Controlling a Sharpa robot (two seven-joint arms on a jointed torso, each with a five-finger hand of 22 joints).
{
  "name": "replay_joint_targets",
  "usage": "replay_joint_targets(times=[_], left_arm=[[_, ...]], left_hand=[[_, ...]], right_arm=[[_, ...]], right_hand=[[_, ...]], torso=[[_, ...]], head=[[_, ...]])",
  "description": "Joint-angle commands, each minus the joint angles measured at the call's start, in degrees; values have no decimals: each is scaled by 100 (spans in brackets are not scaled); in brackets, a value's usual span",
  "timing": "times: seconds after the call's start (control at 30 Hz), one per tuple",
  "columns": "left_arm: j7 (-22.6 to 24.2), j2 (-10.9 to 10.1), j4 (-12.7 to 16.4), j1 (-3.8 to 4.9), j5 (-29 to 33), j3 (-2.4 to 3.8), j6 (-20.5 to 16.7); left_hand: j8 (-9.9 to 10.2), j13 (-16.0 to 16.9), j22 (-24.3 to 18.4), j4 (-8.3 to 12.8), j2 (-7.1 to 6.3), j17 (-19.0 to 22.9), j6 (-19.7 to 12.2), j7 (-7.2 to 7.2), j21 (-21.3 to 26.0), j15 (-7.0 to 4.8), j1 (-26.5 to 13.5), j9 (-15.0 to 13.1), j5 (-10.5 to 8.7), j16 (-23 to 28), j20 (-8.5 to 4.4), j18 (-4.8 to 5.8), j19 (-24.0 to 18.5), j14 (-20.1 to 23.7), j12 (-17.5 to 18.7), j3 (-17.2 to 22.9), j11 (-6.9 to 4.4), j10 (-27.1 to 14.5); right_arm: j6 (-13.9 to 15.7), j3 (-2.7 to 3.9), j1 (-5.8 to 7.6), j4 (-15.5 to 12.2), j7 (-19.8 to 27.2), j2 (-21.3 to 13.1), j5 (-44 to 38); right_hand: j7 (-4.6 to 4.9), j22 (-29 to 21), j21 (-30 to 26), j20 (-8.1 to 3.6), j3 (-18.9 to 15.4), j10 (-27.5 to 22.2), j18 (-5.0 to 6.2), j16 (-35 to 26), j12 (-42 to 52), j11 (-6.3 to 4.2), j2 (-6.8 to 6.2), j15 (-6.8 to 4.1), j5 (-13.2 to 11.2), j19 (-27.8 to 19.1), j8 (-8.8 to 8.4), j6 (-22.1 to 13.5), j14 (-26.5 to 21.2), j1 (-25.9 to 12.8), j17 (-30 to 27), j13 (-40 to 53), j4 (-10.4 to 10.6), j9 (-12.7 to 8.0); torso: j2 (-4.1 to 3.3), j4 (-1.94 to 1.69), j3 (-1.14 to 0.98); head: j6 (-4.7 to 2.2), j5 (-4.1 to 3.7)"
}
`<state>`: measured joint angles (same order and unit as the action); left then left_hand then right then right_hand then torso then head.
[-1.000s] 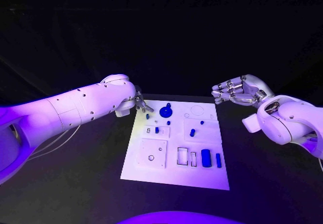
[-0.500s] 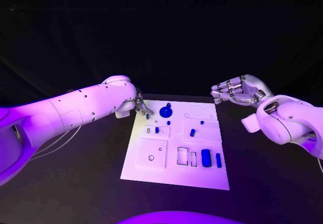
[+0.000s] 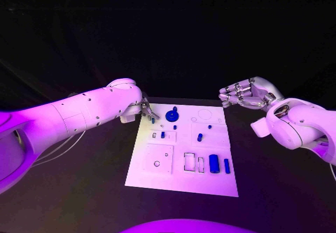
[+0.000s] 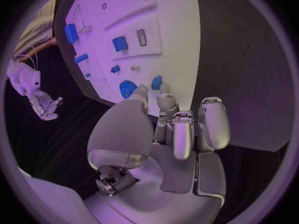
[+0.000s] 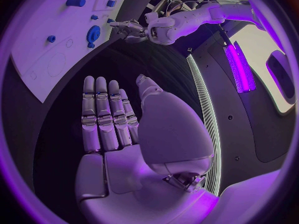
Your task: Assemble the parts on the task board
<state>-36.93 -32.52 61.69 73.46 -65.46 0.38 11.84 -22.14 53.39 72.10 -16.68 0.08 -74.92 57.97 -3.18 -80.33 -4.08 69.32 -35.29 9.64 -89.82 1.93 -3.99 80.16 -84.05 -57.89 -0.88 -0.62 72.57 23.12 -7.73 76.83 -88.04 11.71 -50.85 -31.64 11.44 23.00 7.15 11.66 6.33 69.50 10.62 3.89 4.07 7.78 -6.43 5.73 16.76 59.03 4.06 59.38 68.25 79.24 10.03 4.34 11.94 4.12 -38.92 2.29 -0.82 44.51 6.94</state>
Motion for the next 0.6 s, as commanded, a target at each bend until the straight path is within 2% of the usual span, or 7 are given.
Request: replay_joint_targets(times=[0.03,0.3,0.47,0.6], left_arm=[[14,25,-4,0,140,0,42],[21,46,-34,-4,209,-14,52],[22,51,-47,-8,243,-21,57],[26,48,-48,-10,330,-24,45]], left_hand=[[26,-15,8,29,1,-1508,34,-7,-21,5,129,21,33,-18,3,7,23,-595,-14,-19,-16,15],[36,-55,14,49,53,-1508,24,-6,-21,4,426,76,35,-18,4,8,19,-595,5,-6,-19,-8],[52,-94,18,117,140,-1508,8,7,-20,-6,771,122,50,-18,3,7,15,-595,33,99,-31,-36],[79,-142,20,218,225,-1508,-22,13,-17,-20,1168,172,63,-18,-2,7,9,-595,78,331,-41,-72]], right_arm=[[-90,1,-3,-4,32,7,-14],[-96,1,-3,-5,31,8,-14],[-96,1,-3,-1,31,8,-14],[-95,1,-3,2,31,8,-14]], right_hand=[[-8,-5,-23,36,-10,-50,-16,-31,2,-2,28,0,21,-20,-9,-45,-45,-26,-10,-6,-27,6],[-9,-11,-25,36,-9,-49,-15,-29,3,-3,33,-1,29,-19,-8,-44,-45,-24,-13,-6,-32,6],[-9,-11,-25,36,-9,-49,-15,-29,3,-3,33,-1,29,-19,-8,-44,-45,-24,-13,-6,-32,6],[-9,-14,-26,37,-9,-49,-15,-28,3,-3,35,-1,36,-18,-8,-45,-45,-23,-14,-6,-35,6]], torso=[[2,0,-1],[-1,2,1],[5,0,1],[4,0,2]], head=[[7,0],[22,-4],[39,-6],[37,-13]])
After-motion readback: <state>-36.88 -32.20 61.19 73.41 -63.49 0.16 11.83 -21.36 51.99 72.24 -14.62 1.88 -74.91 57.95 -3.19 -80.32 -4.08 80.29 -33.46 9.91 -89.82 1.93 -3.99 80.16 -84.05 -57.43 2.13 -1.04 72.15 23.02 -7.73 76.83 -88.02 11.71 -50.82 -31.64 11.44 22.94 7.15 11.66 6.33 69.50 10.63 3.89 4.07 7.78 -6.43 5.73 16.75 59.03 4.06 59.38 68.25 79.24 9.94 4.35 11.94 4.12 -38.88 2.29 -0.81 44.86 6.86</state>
